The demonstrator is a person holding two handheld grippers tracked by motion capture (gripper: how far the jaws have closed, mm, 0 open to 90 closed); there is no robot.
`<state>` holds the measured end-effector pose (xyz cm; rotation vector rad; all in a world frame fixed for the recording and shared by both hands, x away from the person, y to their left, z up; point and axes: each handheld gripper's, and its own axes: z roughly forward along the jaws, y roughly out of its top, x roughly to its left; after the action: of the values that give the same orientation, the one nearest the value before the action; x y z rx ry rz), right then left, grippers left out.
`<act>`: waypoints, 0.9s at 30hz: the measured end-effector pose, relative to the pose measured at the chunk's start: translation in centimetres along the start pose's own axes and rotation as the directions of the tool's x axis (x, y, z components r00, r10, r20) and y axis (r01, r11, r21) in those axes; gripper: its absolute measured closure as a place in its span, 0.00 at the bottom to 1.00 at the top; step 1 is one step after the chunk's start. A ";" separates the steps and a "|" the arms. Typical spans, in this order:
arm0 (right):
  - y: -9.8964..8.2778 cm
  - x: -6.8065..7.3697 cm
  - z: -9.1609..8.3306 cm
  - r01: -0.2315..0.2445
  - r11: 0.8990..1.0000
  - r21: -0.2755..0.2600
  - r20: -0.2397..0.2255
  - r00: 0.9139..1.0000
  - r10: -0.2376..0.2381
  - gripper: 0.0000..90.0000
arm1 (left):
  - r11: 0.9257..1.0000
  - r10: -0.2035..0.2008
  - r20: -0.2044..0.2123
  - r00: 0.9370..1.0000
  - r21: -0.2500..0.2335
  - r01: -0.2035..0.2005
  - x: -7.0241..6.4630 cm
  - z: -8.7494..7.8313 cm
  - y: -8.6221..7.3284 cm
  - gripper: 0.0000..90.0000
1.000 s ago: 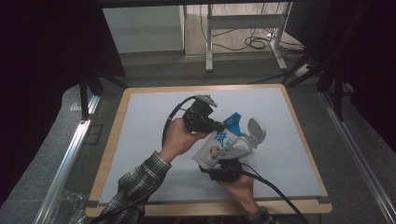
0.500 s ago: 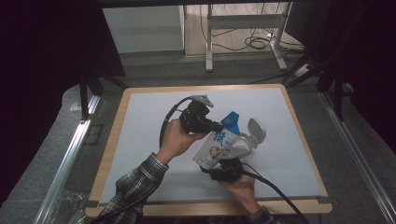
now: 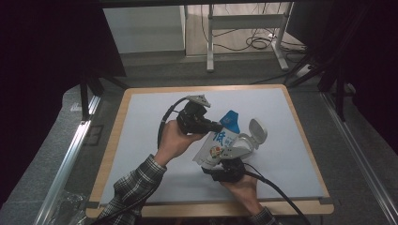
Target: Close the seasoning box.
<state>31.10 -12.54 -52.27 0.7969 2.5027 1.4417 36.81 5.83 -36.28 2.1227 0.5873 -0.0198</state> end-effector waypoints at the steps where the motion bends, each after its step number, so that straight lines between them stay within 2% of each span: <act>1: 0.0 0.0 0.0 0.000 1.000 0.002 0.000 1.000 0.000 0.56 | 1.000 0.003 -0.003 1.000 -0.003 -0.003 0.0 -0.1 0.0 1.00; 4: 0.0 0.0 0.0 0.004 1.000 0.006 0.004 1.000 -0.004 0.56 | 1.000 0.011 0.000 1.000 -0.005 -0.011 -0.1 -0.3 0.0 1.00; 9: -0.1 -0.1 -0.3 0.001 1.000 0.009 0.008 1.000 -0.001 0.56 | 1.000 0.018 -0.022 1.000 -0.009 -0.018 0.0 -0.5 -0.1 1.00; 27: -0.5 -0.2 -0.9 -0.002 1.000 0.007 0.019 1.000 0.002 0.56 | 0.999 0.006 -0.059 0.998 -0.039 -0.009 1.2 -1.1 -1.5 0.99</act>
<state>30.75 -13.48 -52.24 0.8108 2.4951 1.4197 36.99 7.87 -37.04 2.0935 0.6101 0.0584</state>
